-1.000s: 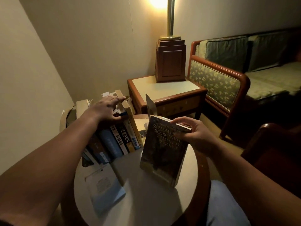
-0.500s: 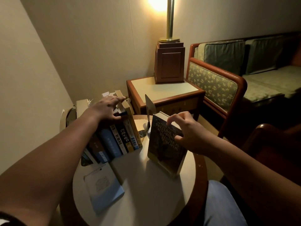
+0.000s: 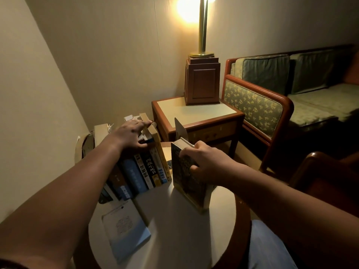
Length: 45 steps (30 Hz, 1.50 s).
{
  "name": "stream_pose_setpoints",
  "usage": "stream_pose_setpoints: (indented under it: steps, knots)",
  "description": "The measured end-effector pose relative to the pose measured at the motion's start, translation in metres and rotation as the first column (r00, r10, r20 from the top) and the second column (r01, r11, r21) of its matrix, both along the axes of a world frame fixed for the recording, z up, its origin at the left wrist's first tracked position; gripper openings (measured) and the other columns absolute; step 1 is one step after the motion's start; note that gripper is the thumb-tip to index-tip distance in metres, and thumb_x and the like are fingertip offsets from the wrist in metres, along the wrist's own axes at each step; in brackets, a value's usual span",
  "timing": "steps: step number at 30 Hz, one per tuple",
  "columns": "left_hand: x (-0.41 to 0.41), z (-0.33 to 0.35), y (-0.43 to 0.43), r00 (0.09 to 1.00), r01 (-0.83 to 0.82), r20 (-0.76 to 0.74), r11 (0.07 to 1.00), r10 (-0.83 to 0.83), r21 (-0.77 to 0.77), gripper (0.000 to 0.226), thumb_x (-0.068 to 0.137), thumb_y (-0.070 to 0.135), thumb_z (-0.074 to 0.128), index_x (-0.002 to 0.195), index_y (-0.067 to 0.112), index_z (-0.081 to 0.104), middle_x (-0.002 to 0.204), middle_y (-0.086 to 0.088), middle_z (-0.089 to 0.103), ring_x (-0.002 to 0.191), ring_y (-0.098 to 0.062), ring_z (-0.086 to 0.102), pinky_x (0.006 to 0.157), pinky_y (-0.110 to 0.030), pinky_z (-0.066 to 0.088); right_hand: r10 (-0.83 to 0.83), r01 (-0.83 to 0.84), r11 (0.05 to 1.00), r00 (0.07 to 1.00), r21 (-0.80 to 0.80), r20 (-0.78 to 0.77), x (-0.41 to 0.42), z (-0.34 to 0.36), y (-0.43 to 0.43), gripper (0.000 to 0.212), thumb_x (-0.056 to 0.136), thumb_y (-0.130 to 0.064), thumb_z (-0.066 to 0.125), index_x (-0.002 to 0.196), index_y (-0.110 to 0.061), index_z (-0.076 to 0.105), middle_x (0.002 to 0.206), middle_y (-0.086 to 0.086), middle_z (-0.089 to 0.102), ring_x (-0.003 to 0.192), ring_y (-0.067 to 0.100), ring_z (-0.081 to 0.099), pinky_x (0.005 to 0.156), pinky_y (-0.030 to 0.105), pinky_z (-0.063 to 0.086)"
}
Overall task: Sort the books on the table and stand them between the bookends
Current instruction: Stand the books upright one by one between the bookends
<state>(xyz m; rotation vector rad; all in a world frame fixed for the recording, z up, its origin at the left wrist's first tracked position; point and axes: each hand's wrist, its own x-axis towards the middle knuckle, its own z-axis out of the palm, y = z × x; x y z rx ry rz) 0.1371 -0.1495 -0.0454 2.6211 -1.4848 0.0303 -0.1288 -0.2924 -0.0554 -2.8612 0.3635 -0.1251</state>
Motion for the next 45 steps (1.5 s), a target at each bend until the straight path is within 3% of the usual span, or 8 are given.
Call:
stream_pose_setpoints:
  steps: [7, 14, 26, 30, 33, 37, 42, 45]
  knots:
    - [0.002, 0.000, -0.001, 1.000, 0.003, 0.007, 1.000, -0.003, -0.002, 0.090, 0.080, 0.049, 0.073, 0.153, 0.036, 0.022, 0.158, -0.005, 0.030, 0.147, -0.028, 0.023, 0.115, -0.052, 0.030, -0.030, 0.031, 0.999, 0.999, -0.019, 0.040, 0.027, 0.005, 0.014, 0.047, 0.094, -0.024, 0.063, 0.138, -0.028, 0.046, 0.128, 0.017, 0.047, 0.107, 0.038, 0.063, 0.082, 0.040, 0.060]
    - [0.003, -0.003, -0.001, 1.000, 0.008, 0.001, 1.000, -0.008, -0.019, 0.091, 0.079, 0.050, 0.073, 0.153, 0.035, 0.023, 0.158, -0.005, 0.031, 0.147, -0.028, 0.024, 0.116, -0.049, 0.029, -0.028, 0.031, 0.999, 0.996, -0.034, 0.090, 0.068, 0.009, 0.007, 0.046, 0.094, -0.018, 0.059, 0.138, -0.026, 0.049, 0.128, 0.021, 0.048, 0.101, 0.039, 0.066, 0.077, 0.040, 0.061]
    - [0.006, -0.005, -0.001, 0.999, 0.042, 0.004, 0.999, -0.042, -0.033, 0.092, 0.077, 0.051, 0.072, 0.153, 0.034, 0.022, 0.157, -0.006, 0.033, 0.147, -0.027, 0.025, 0.116, -0.050, 0.028, -0.103, 0.102, 0.995, 0.988, 0.020, 0.114, 0.145, -0.002, -0.018, 0.033, 0.099, -0.020, 0.053, 0.131, -0.019, 0.054, 0.116, 0.015, 0.055, 0.080, 0.020, 0.055, 0.066, 0.026, 0.048]
    - [0.007, -0.005, -0.001, 0.999, 0.041, 0.000, 0.999, -0.041, -0.033, 0.091, 0.078, 0.048, 0.073, 0.153, 0.034, 0.023, 0.157, -0.006, 0.033, 0.146, -0.027, 0.025, 0.116, -0.050, 0.029, -0.148, 0.141, 0.988, 0.982, 0.059, 0.122, 0.153, -0.002, -0.022, 0.036, 0.099, -0.021, 0.050, 0.135, -0.023, 0.049, 0.117, 0.014, 0.055, 0.083, 0.022, 0.055, 0.058, 0.023, 0.040]
    - [0.006, -0.005, -0.001, 0.999, 0.038, 0.008, 0.999, -0.038, -0.037, 0.091, 0.078, 0.051, 0.072, 0.153, 0.036, 0.022, 0.157, -0.005, 0.033, 0.146, -0.027, 0.025, 0.116, -0.050, 0.030, -0.217, 0.200, 0.970, 0.969, 0.141, 0.120, 0.152, -0.003, -0.019, 0.052, 0.099, -0.023, 0.049, 0.148, -0.025, 0.031, 0.131, 0.015, 0.052, 0.106, 0.032, 0.058, 0.073, 0.034, 0.046]
    - [0.007, -0.007, 0.000, 1.000, 0.026, -0.002, 0.999, -0.027, -0.042, 0.091, 0.077, 0.054, 0.071, 0.152, 0.039, 0.022, 0.157, -0.005, 0.033, 0.146, -0.026, 0.025, 0.115, -0.051, 0.031, -0.278, 0.183, 0.854, 0.952, 0.487, 0.131, 0.150, -0.011, -0.015, 0.052, 0.102, -0.036, 0.044, 0.148, -0.017, 0.028, 0.143, 0.015, 0.049, 0.122, 0.032, 0.054, 0.097, 0.048, 0.049]
    - [0.007, -0.008, 0.001, 1.000, 0.020, -0.006, 0.999, -0.021, -0.045, 0.090, 0.078, 0.053, 0.072, 0.152, 0.039, 0.023, 0.157, -0.004, 0.033, 0.146, -0.026, 0.025, 0.114, -0.052, 0.032, -0.206, -0.050, 0.616, 0.953, 0.786, 0.223, 0.129, -0.047, -0.015, 0.055, 0.103, -0.052, 0.034, 0.145, -0.016, 0.038, 0.135, 0.011, 0.054, 0.118, 0.021, 0.055, 0.094, 0.038, 0.051]
    - [0.004, -0.005, 0.001, 1.000, 0.021, -0.006, 0.999, -0.022, -0.049, 0.089, 0.079, 0.049, 0.073, 0.152, 0.038, 0.024, 0.157, -0.004, 0.033, 0.146, -0.026, 0.026, 0.114, -0.050, 0.032, -0.201, -0.118, 0.454, 0.952, 0.883, 0.231, 0.116, -0.078, -0.016, 0.068, 0.096, -0.068, 0.032, 0.150, -0.028, 0.032, 0.146, 0.004, 0.044, 0.134, 0.026, 0.044, 0.098, 0.046, 0.050]
